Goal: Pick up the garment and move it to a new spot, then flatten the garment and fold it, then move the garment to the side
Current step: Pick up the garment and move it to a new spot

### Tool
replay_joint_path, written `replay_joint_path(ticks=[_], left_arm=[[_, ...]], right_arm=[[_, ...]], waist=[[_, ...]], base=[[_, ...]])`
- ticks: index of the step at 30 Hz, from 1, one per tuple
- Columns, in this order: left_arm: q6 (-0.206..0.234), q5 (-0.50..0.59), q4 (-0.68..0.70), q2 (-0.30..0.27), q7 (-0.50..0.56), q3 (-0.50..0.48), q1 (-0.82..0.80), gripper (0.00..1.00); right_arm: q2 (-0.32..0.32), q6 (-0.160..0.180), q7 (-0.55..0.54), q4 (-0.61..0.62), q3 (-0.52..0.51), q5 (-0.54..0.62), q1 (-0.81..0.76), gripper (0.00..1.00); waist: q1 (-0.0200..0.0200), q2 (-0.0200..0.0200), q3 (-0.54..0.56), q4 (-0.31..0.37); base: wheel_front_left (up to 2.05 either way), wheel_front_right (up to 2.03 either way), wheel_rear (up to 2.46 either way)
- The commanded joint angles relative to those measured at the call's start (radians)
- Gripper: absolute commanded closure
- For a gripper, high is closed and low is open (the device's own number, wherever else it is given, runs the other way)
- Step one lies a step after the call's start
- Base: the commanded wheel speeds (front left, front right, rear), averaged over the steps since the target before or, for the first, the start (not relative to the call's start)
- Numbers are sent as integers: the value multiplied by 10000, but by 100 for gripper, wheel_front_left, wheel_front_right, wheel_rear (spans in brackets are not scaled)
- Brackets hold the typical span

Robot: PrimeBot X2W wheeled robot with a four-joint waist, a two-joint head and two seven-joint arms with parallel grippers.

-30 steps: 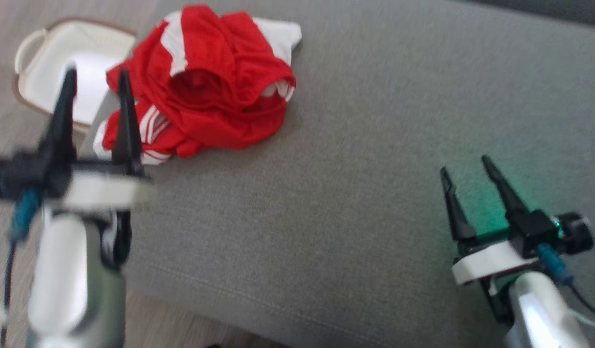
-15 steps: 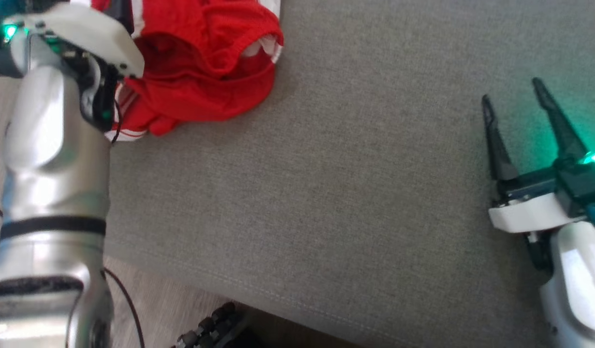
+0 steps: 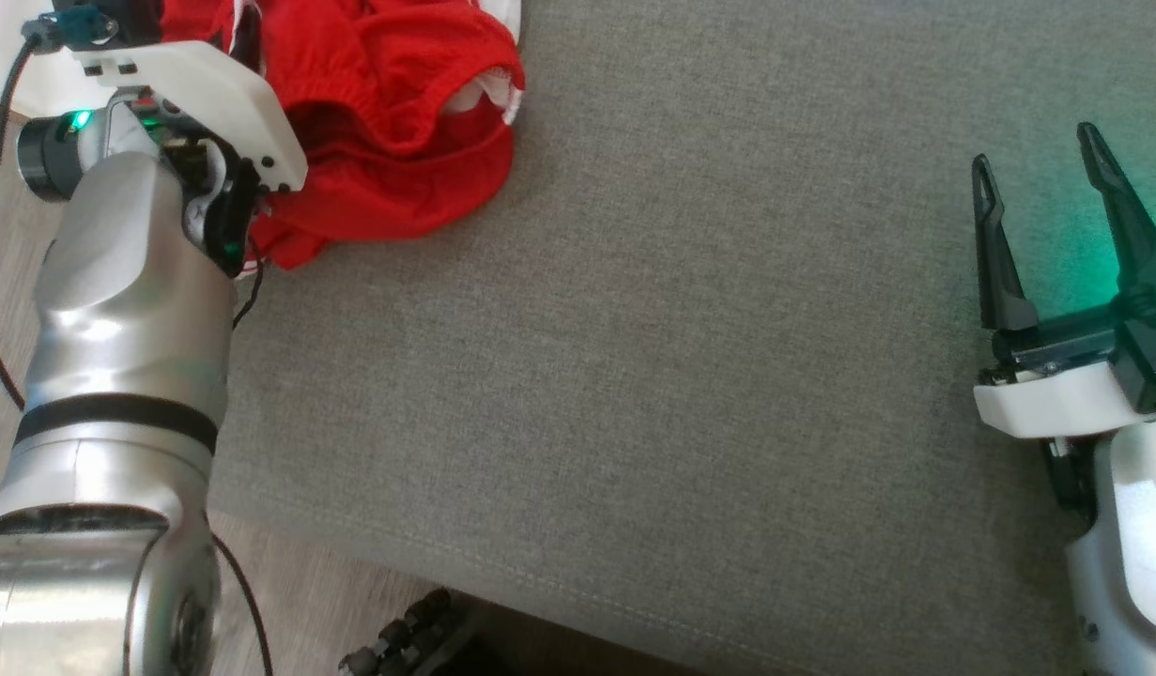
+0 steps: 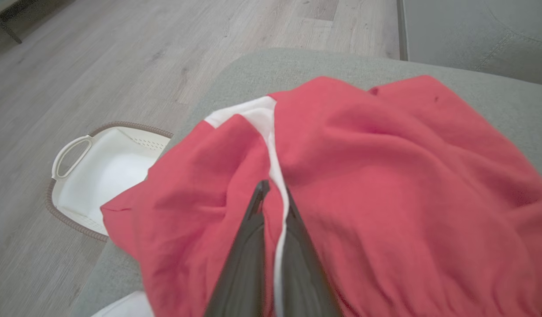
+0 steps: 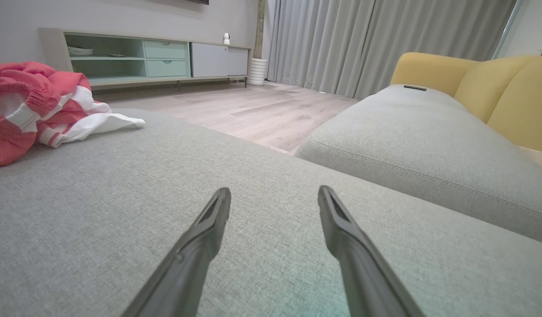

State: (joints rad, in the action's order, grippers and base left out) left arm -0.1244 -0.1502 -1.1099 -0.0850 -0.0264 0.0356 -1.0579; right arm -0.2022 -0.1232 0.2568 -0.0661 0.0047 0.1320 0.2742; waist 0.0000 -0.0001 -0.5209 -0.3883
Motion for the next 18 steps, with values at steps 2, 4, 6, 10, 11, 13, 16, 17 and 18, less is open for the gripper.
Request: replay_joint_path(ticks=[2,4,6,10,11,13,16,17,18], left_arm=[[-41,-94,114,-539,-307,-21,-299,100],[-53,-263,97,-528,-567,52,-327,100],[-57,-631,225,-431,-833,139,-324,100],[-60,-1484,940,-354,-1170,771,-154,100],[-60,-1851,1241,-329,-1171,995,-55,100],[-61,-2354,1907,-553,-1091,1555,163,100],[-61,-2975,2972,-1013,-932,2265,496,100],[-62,-3170,3339,-1149,-830,2477,583,100],[-62,-3334,3703,-1287,-709,2691,673,100]], right_arm=[[108,-75,49,235,209,38,-89,0],[198,-75,49,182,230,1,-127,0],[340,-75,49,144,233,-49,-175,0],[729,-75,49,38,256,-177,-318,0],[834,-75,49,-3,277,-219,-364,0],[1032,-75,49,-71,311,-291,-451,0],[1279,-75,49,-171,322,-408,-652,0],[1338,-75,49,-199,328,-447,-734,0],[1386,-75,49,-226,338,-483,-816,0]], waist=[[0,1,207,27],[0,1,462,70],[0,1,809,139],[0,1,1638,372],[0,1,1885,460],[0,1,2354,659],[0,1,3054,973],[0,1,3263,1083],[0,1,3481,1205]], base=[[0,0,0],[0,0,0],[0,0,0],[0,0,0],[0,0,0],[0,0,0],[0,0,0],[0,0,0],[0,0,0]])
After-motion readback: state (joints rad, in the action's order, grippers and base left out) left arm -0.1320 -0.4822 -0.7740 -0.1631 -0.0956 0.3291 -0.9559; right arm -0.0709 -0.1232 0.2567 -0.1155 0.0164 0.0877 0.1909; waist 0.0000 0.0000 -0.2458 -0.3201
